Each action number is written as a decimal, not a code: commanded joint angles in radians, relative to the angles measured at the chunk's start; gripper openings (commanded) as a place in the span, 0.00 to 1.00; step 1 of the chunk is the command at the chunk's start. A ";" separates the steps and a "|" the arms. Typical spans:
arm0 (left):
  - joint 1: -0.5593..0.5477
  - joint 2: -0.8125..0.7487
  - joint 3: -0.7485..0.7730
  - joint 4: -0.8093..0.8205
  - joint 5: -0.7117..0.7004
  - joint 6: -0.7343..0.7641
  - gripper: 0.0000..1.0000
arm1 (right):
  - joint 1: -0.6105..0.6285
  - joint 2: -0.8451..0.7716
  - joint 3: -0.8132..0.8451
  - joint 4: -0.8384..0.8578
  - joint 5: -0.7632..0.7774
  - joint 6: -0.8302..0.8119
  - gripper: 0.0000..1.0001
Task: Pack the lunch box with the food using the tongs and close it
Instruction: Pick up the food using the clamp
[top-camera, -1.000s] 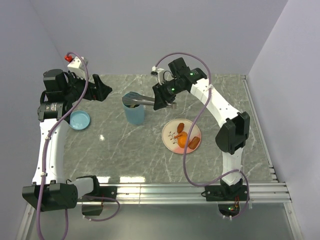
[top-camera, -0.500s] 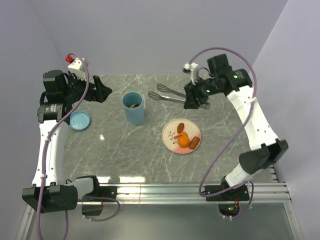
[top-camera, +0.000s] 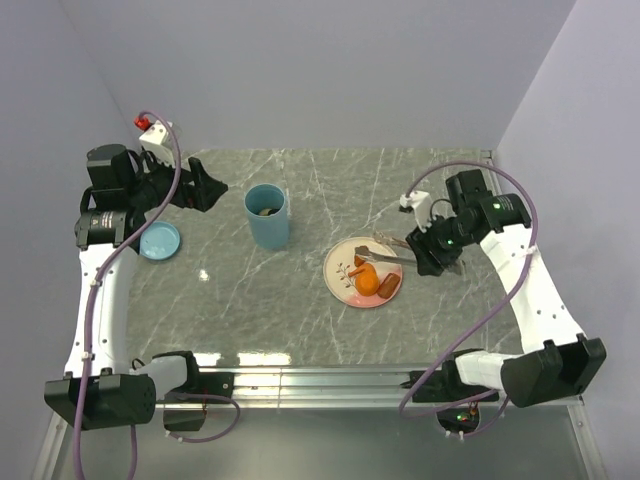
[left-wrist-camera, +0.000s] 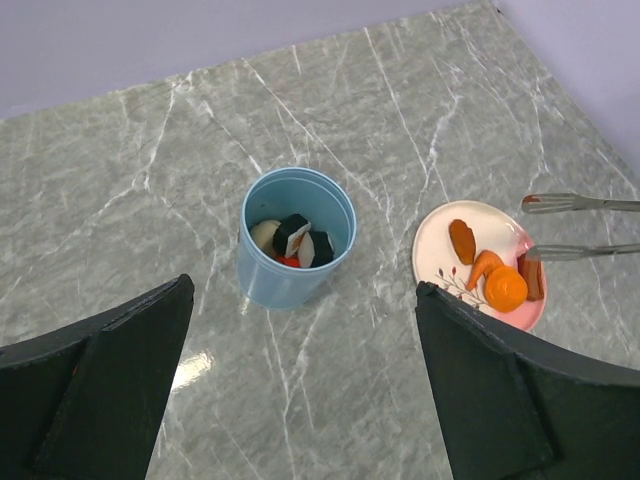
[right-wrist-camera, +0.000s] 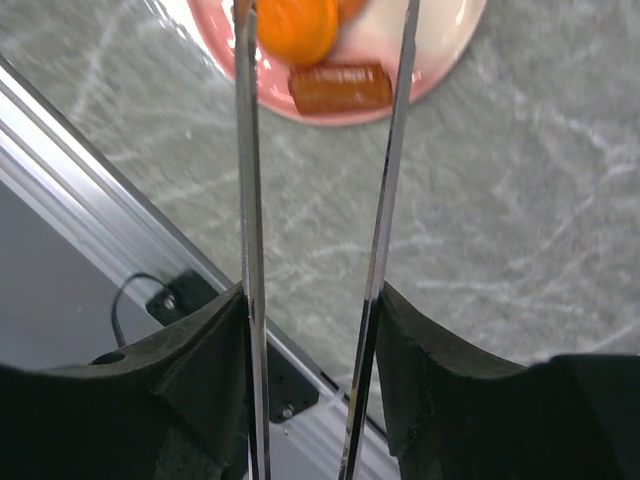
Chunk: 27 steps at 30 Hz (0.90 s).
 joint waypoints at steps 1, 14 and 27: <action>0.003 -0.034 0.004 0.004 0.064 0.062 0.99 | -0.052 -0.046 -0.035 -0.034 0.041 -0.089 0.55; 0.003 -0.033 -0.002 0.010 0.076 0.059 0.99 | -0.089 0.091 0.028 0.043 0.035 -0.037 0.49; 0.003 -0.019 -0.007 0.010 0.053 0.063 0.99 | -0.010 0.295 0.135 -0.025 0.024 0.119 0.49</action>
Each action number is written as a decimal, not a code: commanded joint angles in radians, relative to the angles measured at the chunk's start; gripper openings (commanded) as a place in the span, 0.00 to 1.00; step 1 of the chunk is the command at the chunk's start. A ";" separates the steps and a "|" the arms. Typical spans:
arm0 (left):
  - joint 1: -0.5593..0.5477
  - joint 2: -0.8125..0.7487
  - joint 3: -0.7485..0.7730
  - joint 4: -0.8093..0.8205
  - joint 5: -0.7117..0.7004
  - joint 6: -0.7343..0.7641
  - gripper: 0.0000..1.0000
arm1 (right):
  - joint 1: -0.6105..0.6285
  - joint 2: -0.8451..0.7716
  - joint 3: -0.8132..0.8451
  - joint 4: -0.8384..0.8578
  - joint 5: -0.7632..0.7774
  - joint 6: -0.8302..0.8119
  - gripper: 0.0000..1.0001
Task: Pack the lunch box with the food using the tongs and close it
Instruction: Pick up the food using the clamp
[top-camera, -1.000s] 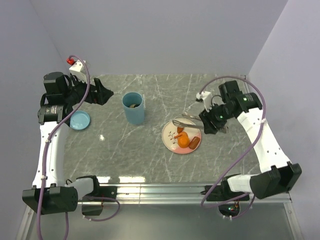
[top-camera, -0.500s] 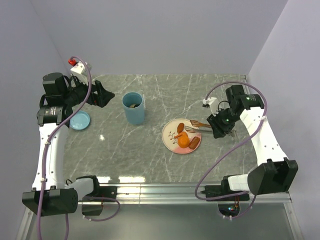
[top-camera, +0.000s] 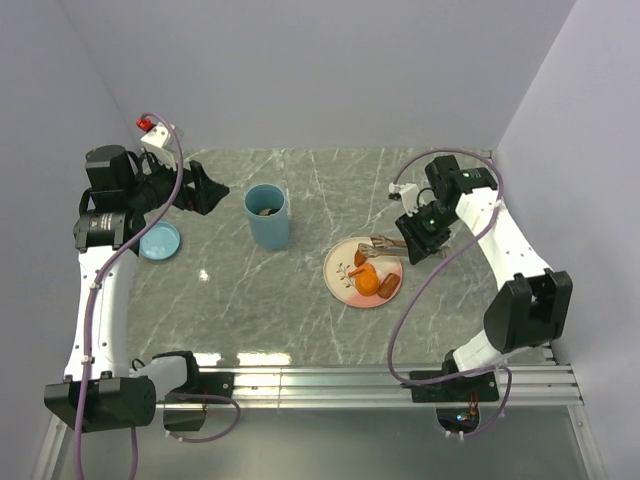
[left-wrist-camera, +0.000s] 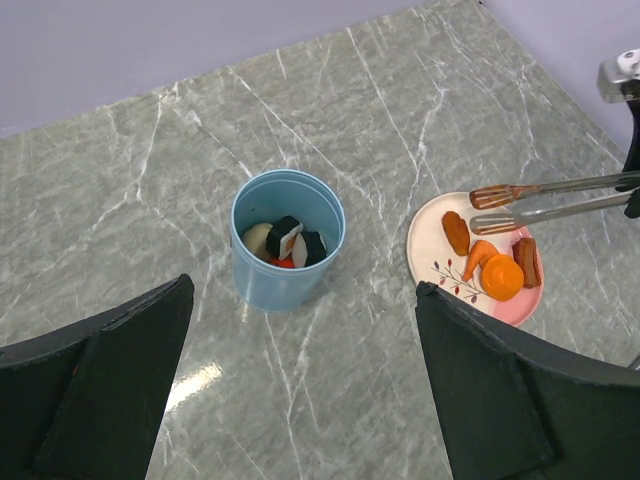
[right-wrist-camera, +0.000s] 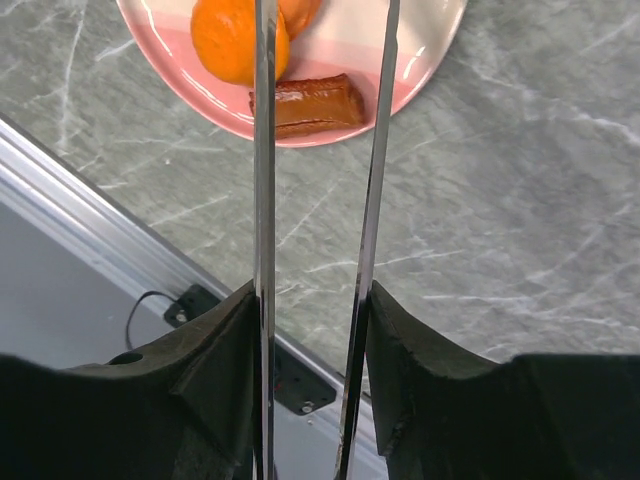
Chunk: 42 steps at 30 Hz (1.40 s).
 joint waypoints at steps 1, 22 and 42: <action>0.003 -0.008 -0.007 0.021 0.001 0.013 0.99 | 0.009 0.034 0.071 -0.049 -0.033 0.046 0.50; 0.003 0.021 0.001 0.022 -0.010 0.021 0.99 | 0.109 0.189 0.154 -0.042 -0.077 0.069 0.53; 0.004 0.003 -0.015 0.018 -0.019 0.035 0.99 | 0.242 0.102 0.012 0.098 0.182 0.072 0.45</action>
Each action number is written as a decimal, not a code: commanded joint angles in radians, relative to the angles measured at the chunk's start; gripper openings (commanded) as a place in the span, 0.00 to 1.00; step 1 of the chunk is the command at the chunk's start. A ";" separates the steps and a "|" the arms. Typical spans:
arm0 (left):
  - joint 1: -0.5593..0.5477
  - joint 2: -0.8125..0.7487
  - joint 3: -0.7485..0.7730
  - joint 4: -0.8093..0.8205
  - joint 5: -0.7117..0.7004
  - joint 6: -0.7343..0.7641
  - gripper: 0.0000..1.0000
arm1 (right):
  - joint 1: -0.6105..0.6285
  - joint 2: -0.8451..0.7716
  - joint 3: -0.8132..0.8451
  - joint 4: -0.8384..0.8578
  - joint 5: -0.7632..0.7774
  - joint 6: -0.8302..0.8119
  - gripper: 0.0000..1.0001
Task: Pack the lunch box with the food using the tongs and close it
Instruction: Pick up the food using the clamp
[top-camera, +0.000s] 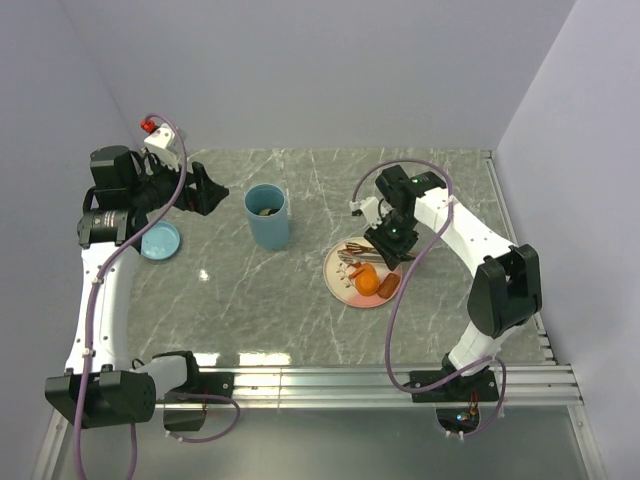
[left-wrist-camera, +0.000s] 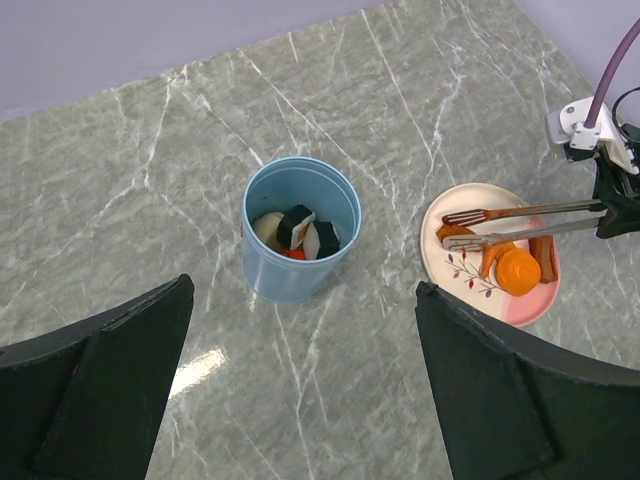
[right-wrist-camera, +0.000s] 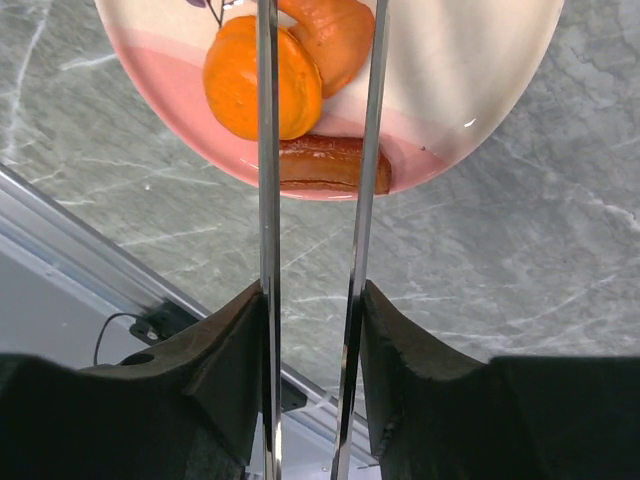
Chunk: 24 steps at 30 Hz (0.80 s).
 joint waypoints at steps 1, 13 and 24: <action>0.002 -0.018 0.002 0.020 0.003 0.013 0.99 | 0.000 -0.045 -0.001 0.023 0.038 0.012 0.43; 0.002 -0.014 0.016 0.012 0.007 0.020 0.99 | -0.019 -0.111 0.083 -0.008 -0.092 -0.007 0.32; 0.002 -0.004 0.034 0.019 0.011 0.012 0.99 | -0.018 -0.096 0.417 0.027 -0.341 0.044 0.31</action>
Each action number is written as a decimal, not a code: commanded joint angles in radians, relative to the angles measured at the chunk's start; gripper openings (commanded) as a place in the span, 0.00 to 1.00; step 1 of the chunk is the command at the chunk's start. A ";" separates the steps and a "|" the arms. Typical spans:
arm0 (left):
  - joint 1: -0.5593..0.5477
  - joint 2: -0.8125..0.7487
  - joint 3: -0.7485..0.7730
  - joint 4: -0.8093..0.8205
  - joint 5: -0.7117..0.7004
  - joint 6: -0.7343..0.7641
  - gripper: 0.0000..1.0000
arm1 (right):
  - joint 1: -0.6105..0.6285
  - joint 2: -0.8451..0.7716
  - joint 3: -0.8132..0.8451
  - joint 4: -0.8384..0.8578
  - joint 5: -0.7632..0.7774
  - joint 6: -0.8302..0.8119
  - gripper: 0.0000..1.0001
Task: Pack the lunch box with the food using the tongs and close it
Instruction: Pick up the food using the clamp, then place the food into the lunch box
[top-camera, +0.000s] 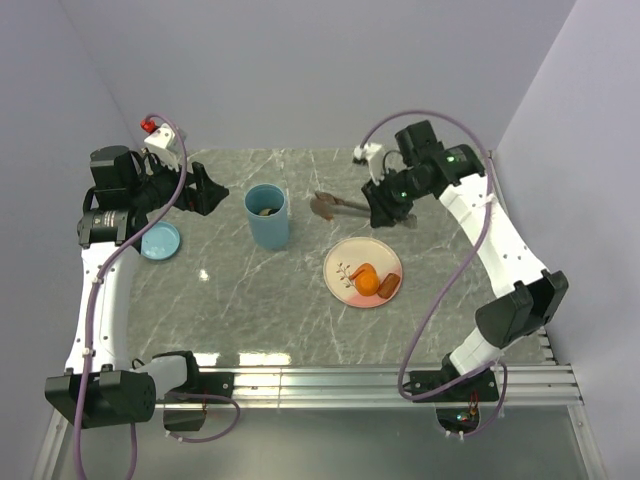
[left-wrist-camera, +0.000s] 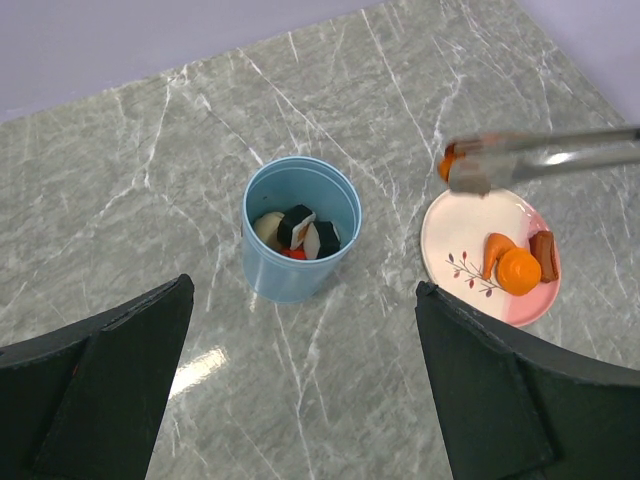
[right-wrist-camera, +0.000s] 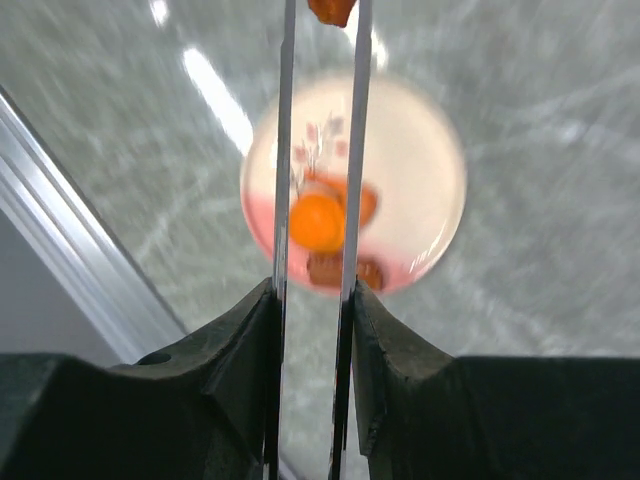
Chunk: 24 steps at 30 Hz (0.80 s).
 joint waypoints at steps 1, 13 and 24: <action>0.003 -0.003 0.034 0.024 0.013 0.000 1.00 | 0.008 0.011 0.164 0.053 -0.134 0.049 0.31; 0.004 0.005 0.016 0.073 -0.006 -0.110 0.99 | 0.136 0.261 0.507 0.164 -0.114 0.115 0.31; 0.003 -0.001 0.011 0.072 -0.035 -0.110 0.99 | 0.198 0.332 0.485 0.190 -0.091 0.104 0.45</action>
